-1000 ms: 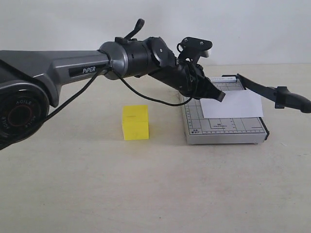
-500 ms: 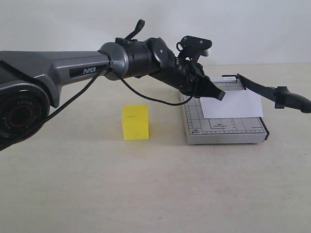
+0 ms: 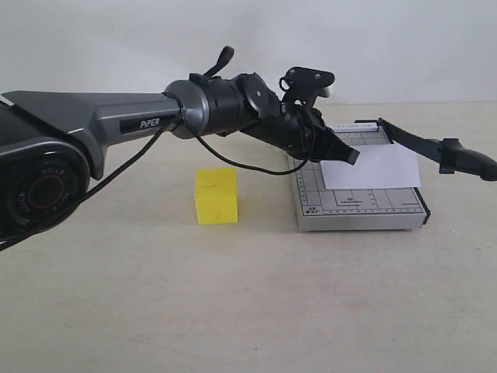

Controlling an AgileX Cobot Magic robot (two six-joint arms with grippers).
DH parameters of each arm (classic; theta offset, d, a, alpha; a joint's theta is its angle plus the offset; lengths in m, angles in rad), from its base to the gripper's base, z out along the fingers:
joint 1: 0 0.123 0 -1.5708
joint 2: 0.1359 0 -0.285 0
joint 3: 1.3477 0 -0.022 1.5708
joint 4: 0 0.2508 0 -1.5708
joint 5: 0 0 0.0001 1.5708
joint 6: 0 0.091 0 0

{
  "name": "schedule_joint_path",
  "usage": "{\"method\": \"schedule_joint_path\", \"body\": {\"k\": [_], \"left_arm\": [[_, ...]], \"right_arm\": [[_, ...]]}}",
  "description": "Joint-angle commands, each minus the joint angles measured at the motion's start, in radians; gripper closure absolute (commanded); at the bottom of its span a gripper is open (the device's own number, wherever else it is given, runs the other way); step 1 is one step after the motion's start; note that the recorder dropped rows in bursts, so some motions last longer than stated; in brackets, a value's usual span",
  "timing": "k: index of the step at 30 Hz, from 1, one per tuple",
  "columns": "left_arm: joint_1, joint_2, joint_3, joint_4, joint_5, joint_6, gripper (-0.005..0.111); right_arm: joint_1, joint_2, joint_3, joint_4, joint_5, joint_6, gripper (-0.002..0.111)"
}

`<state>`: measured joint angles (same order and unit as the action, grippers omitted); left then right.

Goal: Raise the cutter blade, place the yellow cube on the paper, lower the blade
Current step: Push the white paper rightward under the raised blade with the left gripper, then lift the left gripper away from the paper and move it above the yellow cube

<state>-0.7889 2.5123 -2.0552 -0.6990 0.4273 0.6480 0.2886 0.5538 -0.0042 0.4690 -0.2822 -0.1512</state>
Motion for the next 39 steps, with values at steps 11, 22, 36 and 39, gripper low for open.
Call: {"method": "schedule_joint_path", "body": {"k": [11,22,36,39], "left_arm": [[-0.061,0.061,-0.004,-0.078,-0.069,0.051,0.102],[-0.058,0.061,-0.004,-0.078,-0.092,0.062,0.102],[-0.058,-0.006,-0.004,-0.075,-0.112,0.093,0.101],[-0.058,-0.028,-0.004,-0.075,-0.108,0.1,0.09]], "right_arm": [[0.001,-0.002,0.004,-0.004,-0.012,-0.004,0.107],[0.001,-0.002,0.004,-0.004,-0.012,-0.004,0.107],[0.001,-0.002,0.004,-0.004,-0.012,-0.004,0.107],[0.001,-0.002,0.004,-0.004,-0.012,-0.004,0.107]]}}
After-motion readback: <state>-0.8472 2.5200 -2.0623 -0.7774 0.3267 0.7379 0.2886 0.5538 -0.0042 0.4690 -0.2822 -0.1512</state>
